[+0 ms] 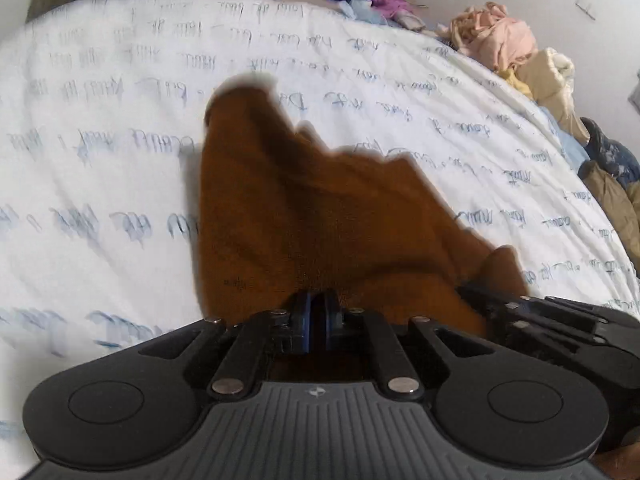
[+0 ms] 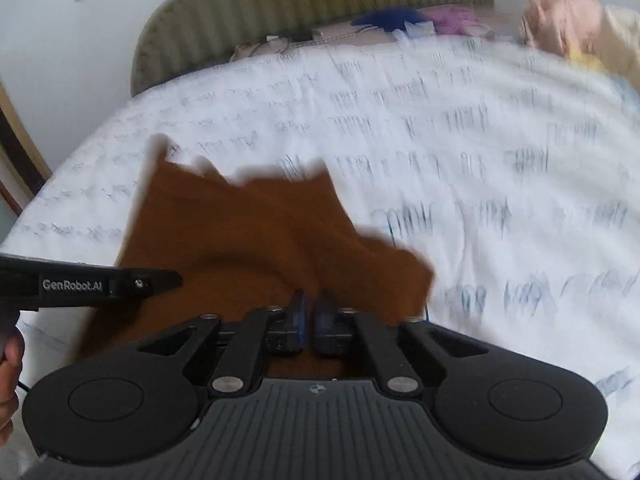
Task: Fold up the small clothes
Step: 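Lower the folded side onto the sweater and open both tools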
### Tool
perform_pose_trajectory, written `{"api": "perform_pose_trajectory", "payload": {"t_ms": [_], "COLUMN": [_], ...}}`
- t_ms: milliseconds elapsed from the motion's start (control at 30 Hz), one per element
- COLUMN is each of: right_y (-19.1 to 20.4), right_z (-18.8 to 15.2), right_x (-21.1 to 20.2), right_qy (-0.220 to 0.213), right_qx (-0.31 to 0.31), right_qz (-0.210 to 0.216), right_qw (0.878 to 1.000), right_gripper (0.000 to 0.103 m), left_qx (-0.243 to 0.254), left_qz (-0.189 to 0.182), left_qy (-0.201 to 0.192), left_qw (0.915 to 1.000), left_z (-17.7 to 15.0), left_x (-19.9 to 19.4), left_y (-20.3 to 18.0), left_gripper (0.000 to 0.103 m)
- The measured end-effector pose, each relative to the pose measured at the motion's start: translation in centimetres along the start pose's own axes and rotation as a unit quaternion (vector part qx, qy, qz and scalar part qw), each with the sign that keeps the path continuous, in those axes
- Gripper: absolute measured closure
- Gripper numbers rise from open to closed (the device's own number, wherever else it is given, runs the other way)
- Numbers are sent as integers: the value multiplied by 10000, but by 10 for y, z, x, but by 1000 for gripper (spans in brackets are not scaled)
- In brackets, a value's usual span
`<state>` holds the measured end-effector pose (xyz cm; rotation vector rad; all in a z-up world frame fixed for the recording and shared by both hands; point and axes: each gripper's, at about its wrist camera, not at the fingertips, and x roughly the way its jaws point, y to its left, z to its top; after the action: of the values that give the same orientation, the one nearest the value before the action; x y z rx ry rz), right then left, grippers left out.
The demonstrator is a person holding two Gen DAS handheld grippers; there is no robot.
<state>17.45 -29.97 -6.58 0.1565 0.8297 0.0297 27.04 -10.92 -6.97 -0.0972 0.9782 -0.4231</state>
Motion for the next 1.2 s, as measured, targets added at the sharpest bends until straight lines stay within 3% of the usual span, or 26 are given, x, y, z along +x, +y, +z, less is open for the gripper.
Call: {"api": "perform_pose_trajectory", "payload": {"t_ms": [100,200,233,267,333,400,500,567,633,700,800,900,1000,1033,1100,1200], "right_y": [-17,-25,-25,-20,-8,4,25,32,23,16,9,11,19,22,23,22], "right_z": [5,16,18,16,10,1,-24,-45,-62,-59,-44,-43,-52,-56,-70,-84], "right_x": [1,-6,-18,-37,-64,-77,-78,-62,-54,-55,-68,-103,-117,-112,-89,-81], "right_qy": [98,136,-59,-287,-609,-567,-265,144,-38,30,141,-302,-388,-312,82,-51], "right_qx": [415,781,765,650,260,-33,-572,-849,-728,-512,-252,-268,-369,-450,-497,-593], "right_qz": [337,667,732,768,816,980,1066,714,830,954,1126,1241,1288,1129,629,627], "right_qw": [9985,9946,9944,9945,9945,9936,9923,9937,9939,9941,9932,9914,9902,9921,9967,9963], "right_gripper": [103,103,97,84,82,82,82,80,81,81,81,76,69,61,57,57], "left_qx": [82,-290,-320,-281,-88,49,-46,-46,218,336,391,302,812,925,1109,1029], "left_qz": [28,-359,-496,-518,-175,92,239,228,379,513,408,3,4,10,150,312], "left_qy": [34,73,-33,-195,-427,-445,24,2,-182,-193,-309,-518,-527,-520,-477,-674], "left_qw": [10000,9989,9983,9981,9989,9990,9997,9997,9989,9979,9979,9982,9953,9944,9926,9919], "left_z": [1,15,21,26,40,55,65,58,50,46,32,0,-42,-56,-76,-90], "left_x": [-6,-16,-22,-28,-36,-26,12,27,27,20,-13,-58,-83,-86,-83,-75], "left_y": [-2,13,16,18,16,14,18,20,11,4,3,5,-14,-19,-27,-26], "left_gripper": [97,96,96,96,92,92,91,91,91,91,91,90,90,89,90,90]}}
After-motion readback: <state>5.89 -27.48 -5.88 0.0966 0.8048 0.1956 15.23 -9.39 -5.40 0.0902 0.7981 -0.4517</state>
